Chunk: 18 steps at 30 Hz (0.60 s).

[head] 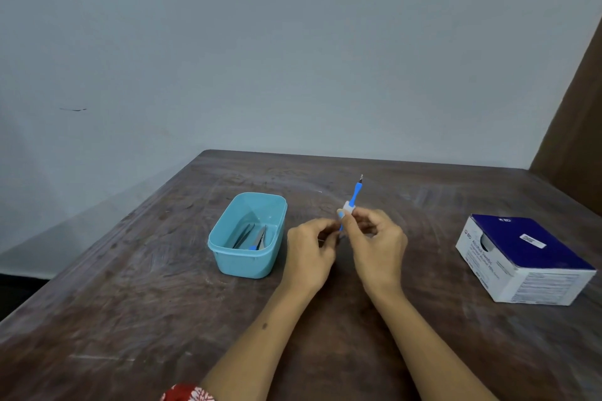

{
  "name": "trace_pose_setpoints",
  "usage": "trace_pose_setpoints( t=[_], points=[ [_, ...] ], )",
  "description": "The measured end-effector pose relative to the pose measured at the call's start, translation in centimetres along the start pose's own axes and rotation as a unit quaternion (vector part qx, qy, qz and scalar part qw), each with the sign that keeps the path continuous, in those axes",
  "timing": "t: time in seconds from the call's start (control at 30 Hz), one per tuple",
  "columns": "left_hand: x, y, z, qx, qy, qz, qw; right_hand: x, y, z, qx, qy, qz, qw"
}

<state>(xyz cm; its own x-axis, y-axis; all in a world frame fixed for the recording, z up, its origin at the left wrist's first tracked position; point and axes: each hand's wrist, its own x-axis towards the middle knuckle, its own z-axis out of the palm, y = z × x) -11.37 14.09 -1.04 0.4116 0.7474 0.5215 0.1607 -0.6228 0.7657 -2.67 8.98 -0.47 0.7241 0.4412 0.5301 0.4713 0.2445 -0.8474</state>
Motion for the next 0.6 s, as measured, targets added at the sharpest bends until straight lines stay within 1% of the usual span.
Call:
trace_pose_setpoints(
  t=[0.07,0.2,0.3,0.37,0.43,0.53,0.6],
  points=[
    [-0.04,0.07,0.11,-0.006,-0.01,-0.006,1.0,0.14,-0.17,-0.13,0.009,0.029,-0.017,0.999],
    [-0.09,-0.03,0.07,0.002,-0.022,-0.003,1.0,0.29,0.06,-0.13,-0.003,0.021,-0.004,1.0],
    [-0.14,0.03,0.14,0.003,0.01,-0.003,1.0,0.42,0.21,-0.33,-0.024,0.022,-0.022,0.999],
    [-0.13,0.22,0.14,0.006,0.051,0.004,0.999,0.53,0.53,-0.54,-0.057,0.021,-0.052,0.997],
    [-0.05,0.4,0.07,-0.016,0.084,0.016,0.996,0.56,0.74,-0.67,-0.089,0.011,-0.091,0.992],
    [-0.01,0.8,-0.03,-0.055,0.1,0.027,0.993,0.32,0.67,-0.6,-0.155,-0.022,-0.17,0.973],
    [0.0,0.91,-0.04,-0.061,0.106,0.032,0.992,0.18,0.63,-0.56,-0.174,-0.037,-0.196,0.964]
  ],
)
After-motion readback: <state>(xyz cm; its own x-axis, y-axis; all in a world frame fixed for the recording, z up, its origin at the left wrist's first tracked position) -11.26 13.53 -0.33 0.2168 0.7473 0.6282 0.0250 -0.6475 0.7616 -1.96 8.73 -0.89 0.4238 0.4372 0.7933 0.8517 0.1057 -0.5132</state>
